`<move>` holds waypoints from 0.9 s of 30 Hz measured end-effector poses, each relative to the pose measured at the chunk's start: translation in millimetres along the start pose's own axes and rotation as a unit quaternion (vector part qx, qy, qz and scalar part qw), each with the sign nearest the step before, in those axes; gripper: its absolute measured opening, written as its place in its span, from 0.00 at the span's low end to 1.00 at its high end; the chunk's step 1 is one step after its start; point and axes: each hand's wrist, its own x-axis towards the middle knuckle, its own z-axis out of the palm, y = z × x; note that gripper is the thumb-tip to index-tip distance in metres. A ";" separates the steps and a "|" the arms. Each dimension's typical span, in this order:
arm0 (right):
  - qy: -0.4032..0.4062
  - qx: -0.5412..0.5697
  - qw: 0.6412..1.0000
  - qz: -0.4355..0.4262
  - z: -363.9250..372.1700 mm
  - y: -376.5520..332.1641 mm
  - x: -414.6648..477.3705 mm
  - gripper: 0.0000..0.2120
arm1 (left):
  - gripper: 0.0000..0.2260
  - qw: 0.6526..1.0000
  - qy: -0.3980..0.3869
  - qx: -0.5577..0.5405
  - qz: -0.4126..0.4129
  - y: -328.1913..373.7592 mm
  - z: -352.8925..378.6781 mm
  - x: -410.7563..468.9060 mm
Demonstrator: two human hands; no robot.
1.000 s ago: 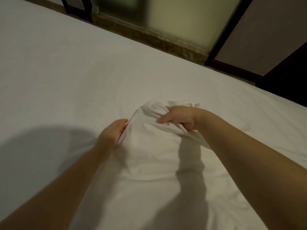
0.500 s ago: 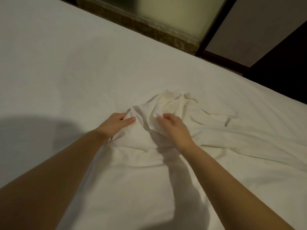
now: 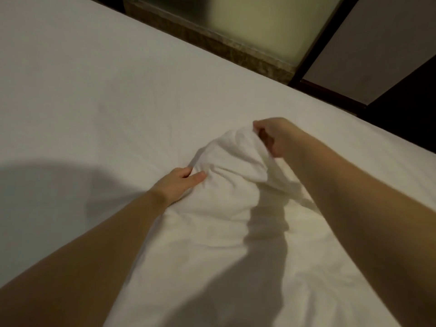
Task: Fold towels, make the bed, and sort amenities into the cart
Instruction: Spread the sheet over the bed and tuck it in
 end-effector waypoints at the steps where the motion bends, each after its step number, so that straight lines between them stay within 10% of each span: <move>1: 0.019 0.030 0.999 0.002 2.1 -7.0 4.9 0.16 | 0.35 1.000 0.013 0.015 -0.009 0.2 0.1 0.6; 4: -0.023 0.049 0.998 -0.018 14.0 -1.7 12.9 0.10 | 0.39 0.996 0.055 0.037 -0.054 -0.8 2.1 3.2; 11: -0.168 -0.329 0.925 0.091 2.0 2.9 8.2 0.08 | 0.22 0.997 0.063 0.014 -0.039 -8.0 4.7 8.4; 16: 0.096 -0.263 0.936 -0.214 10.5 -33.8 26.1 0.12 | 0.21 0.994 0.085 0.053 -0.040 -4.8 7.6 10.5; 19: 0.020 -0.240 0.952 -0.190 15.0 -34.7 34.1 0.27 | 0.23 0.991 0.095 0.077 -0.046 -5.0 7.9 12.3; 22: 0.013 -0.432 0.892 -0.133 10.6 -16.1 37.3 0.40 | 0.16 0.992 0.098 0.046 -0.059 -7.9 10.2 12.9; 27: -0.048 -0.582 0.805 -0.108 9.5 -7.2 36.1 0.29 | 0.15 0.994 0.083 -0.022 -0.065 -7.8 5.4 11.0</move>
